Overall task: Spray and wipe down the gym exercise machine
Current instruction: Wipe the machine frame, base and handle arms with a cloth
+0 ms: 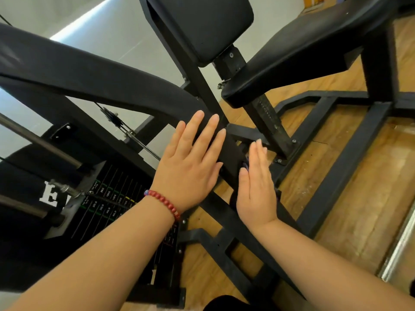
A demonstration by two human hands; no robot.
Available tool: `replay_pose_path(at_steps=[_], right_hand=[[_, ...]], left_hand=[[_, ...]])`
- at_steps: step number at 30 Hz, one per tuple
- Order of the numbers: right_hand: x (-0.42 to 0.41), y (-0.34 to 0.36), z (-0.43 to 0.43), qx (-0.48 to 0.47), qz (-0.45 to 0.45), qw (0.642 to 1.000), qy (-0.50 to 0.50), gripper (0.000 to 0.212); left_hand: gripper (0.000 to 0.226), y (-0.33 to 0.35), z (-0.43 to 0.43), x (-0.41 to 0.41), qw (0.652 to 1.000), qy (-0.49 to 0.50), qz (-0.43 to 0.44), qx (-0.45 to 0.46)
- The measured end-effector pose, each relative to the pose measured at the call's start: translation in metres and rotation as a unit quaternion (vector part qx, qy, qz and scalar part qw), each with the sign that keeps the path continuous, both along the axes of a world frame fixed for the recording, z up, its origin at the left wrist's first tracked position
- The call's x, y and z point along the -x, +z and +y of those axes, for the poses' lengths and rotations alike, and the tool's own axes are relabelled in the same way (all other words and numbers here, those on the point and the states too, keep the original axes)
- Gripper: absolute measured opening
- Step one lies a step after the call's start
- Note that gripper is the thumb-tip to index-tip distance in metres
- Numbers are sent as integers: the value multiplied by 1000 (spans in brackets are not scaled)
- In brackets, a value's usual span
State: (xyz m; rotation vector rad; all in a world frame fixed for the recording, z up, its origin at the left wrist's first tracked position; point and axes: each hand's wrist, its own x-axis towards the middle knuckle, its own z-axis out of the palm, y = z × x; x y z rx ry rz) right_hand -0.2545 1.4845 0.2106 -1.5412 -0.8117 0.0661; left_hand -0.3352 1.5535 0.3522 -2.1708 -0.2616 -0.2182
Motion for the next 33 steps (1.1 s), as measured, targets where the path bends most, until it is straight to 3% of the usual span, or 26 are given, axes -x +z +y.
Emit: replay_pose_path(at_steps=[5,9,12,17,20,24,27,33], right_hand=[[-17,-15,-1,3,-41,998,37,55],[-16,-49,-12,60,72,996,12,59],[-8,-35,-7,51,123,991,-27,55],[-8,4,2,-44,72,996,39,51],[-17,-29,-6,-7,38,999,38,49],[-12,-85,-25,57,135,989,-8,58],[-4,-74,-15,36,174,983,-50,58],[-11,-57,-7,-13,83,996,-3,50]], left_hand=[[59,-3,3,1,1000,-7,6,-25],[57,-3,5,1,999,-16,6,-29],[54,-5,6,1,999,-21,11,-39],[50,-5,6,2,998,-30,29,-48],[52,-4,5,2,997,-21,39,-57],[56,-11,-8,-4,998,8,34,-43],[58,-26,-19,-17,998,27,40,-34],[61,-62,-20,-25,995,47,58,-58]])
